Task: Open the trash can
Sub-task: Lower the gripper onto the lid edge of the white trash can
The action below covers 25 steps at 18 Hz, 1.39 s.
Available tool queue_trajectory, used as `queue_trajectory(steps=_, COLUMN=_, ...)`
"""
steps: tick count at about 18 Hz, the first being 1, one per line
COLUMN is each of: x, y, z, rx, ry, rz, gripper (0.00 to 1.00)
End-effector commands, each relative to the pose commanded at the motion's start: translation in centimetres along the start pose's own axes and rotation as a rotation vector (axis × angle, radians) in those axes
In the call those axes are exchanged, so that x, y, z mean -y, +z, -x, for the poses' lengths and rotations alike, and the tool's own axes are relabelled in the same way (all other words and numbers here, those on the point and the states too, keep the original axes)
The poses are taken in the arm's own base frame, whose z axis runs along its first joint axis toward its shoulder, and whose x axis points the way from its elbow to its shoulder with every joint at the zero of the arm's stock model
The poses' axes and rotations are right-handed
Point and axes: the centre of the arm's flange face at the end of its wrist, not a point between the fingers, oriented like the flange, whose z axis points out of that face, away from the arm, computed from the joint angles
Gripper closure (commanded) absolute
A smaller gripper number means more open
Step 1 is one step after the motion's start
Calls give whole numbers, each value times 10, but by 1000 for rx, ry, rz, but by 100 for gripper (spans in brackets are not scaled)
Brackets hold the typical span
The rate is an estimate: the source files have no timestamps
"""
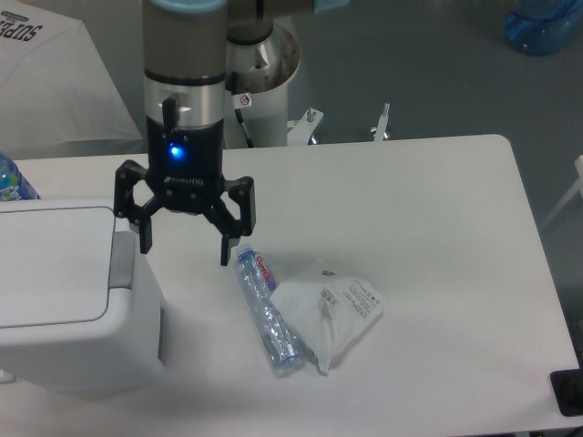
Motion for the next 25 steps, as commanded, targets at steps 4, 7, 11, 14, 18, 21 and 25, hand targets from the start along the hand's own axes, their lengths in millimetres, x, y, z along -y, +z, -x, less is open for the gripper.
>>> queue_trajectory(steps=4, x=-6, y=9, z=0, rx=-3, ry=0, rz=15, gripper=0)
queue_trajectory(steps=7, x=-9, y=14, z=-2, rx=-7, ry=1, rz=22, gripper=0)
queue_trajectory(steps=11, x=-10, y=16, z=-6, rx=-12, ry=5, rz=28, gripper=0)
queue_trajectory(steps=14, x=-10, y=17, z=-6, rx=-14, ry=4, rz=29, gripper=0)
queue_trajectory(steps=18, x=-10, y=24, z=-13, rx=-23, ry=13, rz=38, gripper=0)
queue_trajectory(steps=21, x=-10, y=25, z=-14, rx=-24, ry=12, rz=41, gripper=0)
queue_trajectory(steps=25, x=-12, y=28, z=-16, rx=-27, ry=16, rz=45, gripper=0)
